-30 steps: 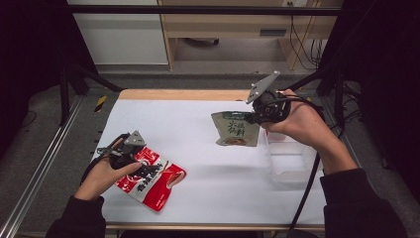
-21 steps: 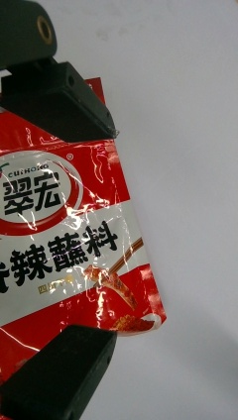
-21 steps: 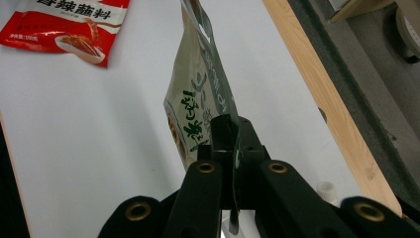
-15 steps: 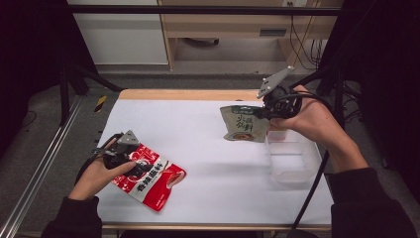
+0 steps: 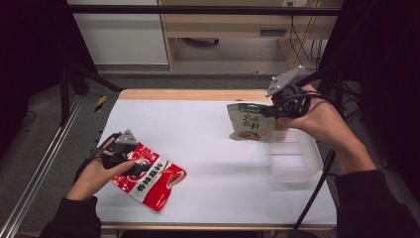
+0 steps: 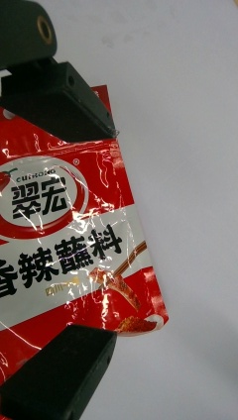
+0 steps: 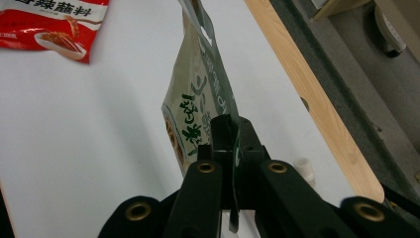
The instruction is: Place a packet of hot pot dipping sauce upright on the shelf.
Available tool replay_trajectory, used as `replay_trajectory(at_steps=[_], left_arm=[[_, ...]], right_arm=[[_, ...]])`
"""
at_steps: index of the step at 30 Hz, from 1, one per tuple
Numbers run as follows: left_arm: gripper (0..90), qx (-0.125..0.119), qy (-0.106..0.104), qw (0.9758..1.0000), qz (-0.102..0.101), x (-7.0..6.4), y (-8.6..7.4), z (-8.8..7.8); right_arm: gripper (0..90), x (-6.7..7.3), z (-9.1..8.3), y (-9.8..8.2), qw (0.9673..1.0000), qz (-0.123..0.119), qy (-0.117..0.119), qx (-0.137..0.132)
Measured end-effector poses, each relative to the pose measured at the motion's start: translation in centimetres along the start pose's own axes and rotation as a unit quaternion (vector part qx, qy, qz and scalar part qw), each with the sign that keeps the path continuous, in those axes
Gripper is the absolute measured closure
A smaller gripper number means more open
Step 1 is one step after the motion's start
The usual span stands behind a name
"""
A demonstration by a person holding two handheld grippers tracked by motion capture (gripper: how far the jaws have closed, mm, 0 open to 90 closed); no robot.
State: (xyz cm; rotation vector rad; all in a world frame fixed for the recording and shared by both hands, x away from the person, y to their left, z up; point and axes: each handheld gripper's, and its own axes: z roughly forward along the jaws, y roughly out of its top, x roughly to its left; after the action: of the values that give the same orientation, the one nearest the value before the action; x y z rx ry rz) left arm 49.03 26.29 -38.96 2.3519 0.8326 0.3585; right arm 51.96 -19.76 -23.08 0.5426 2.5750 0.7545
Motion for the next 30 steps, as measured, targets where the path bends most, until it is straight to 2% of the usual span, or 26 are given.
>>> replay_trajectory(at_steps=[5, 16, 21, 30], left_arm=[[8.2, -0.003, 0.0, 1.0, -0.003, 0.2, -0.1, -0.3], [8.2, -0.002, 0.001, 1.0, -0.006, 0.4, -0.3, -0.3], [8.2, -0.004, 0.001, 1.0, -0.009, 0.5, -0.4, -0.5], [8.1, -0.002, -0.001, 1.0, -0.008, 0.5, -0.4, -0.5]], right_arm=[[90.0, -0.3, -0.1, -0.6, 1.0, 0.003, -0.007, 0.003], [90.0, -2.5, 0.0, -3.3, 0.9995, 0.021, -0.021, 0.0], [90.0, -3.2, 0.1, -4.2, 0.9993, 0.022, -0.031, -0.001], [90.0, -4.5, 0.0, -7.2, 0.9979, 0.039, -0.051, 0.005]])
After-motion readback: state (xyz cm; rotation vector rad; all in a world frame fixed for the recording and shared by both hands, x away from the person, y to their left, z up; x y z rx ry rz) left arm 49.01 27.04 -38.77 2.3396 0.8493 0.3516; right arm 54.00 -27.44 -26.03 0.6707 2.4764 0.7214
